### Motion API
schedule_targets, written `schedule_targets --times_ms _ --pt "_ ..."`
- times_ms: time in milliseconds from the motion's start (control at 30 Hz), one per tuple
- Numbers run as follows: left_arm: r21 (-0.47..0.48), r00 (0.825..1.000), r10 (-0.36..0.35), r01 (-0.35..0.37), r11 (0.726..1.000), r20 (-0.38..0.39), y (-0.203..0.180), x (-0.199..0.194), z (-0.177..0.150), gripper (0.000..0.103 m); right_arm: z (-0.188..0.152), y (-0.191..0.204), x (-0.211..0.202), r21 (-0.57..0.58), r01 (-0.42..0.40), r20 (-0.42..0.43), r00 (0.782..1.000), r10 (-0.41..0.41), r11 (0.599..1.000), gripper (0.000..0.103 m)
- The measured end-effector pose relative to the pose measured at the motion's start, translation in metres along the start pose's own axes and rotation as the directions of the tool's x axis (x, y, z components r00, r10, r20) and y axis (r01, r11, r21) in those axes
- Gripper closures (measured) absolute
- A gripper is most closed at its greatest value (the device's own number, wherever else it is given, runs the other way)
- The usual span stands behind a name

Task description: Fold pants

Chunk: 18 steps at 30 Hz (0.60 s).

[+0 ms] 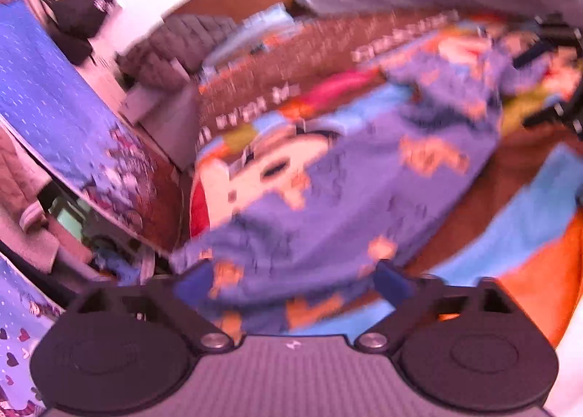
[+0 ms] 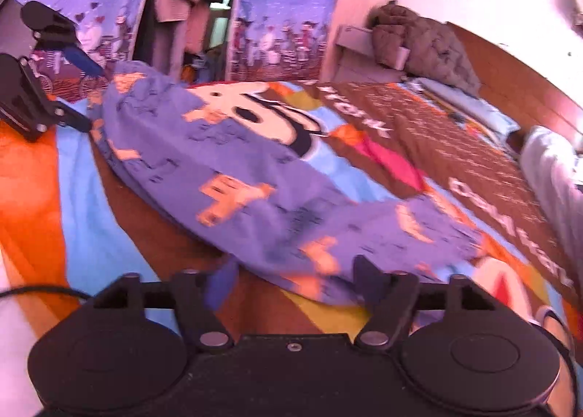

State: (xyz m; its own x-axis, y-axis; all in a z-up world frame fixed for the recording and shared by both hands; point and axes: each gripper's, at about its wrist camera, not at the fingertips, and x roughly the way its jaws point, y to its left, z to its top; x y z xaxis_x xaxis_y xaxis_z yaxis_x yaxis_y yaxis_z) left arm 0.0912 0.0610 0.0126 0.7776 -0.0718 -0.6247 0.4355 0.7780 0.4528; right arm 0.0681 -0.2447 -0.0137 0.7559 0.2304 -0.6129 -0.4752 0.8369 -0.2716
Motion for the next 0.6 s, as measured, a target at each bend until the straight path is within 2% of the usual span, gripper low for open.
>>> schedule_targets --times_ms 67,167,300,467,600 --pt "-0.003 0.999 -0.004 0.005 1.000 0.040 -0.014 -0.003 0.015 0.002 -0.011 -0.018 -0.009 0.024 0.052 -0.024 0.998 -0.052 0.998 0.013" --pt "-0.008 0.995 -0.055 0.055 0.998 0.083 -0.040 0.000 0.043 0.002 -0.029 -0.051 -0.022 0.109 0.122 -0.054 0.992 -0.116 0.987 0.006" --pt "-0.060 0.985 -0.132 0.139 0.988 0.110 -0.076 0.012 0.079 0.002 -0.059 -0.100 -0.036 0.311 0.189 -0.080 0.982 -0.173 0.931 0.005" --pt "-0.137 0.963 -0.246 0.260 0.956 0.107 -0.109 0.035 0.108 0.002 -0.094 -0.146 -0.043 0.533 0.199 -0.113 0.980 -0.164 0.822 0.004" --pt "-0.207 0.952 -0.291 0.305 0.929 0.095 -0.126 0.055 0.117 0.003 -0.106 -0.164 -0.042 0.585 0.179 -0.111 0.984 -0.141 0.791 0.003"
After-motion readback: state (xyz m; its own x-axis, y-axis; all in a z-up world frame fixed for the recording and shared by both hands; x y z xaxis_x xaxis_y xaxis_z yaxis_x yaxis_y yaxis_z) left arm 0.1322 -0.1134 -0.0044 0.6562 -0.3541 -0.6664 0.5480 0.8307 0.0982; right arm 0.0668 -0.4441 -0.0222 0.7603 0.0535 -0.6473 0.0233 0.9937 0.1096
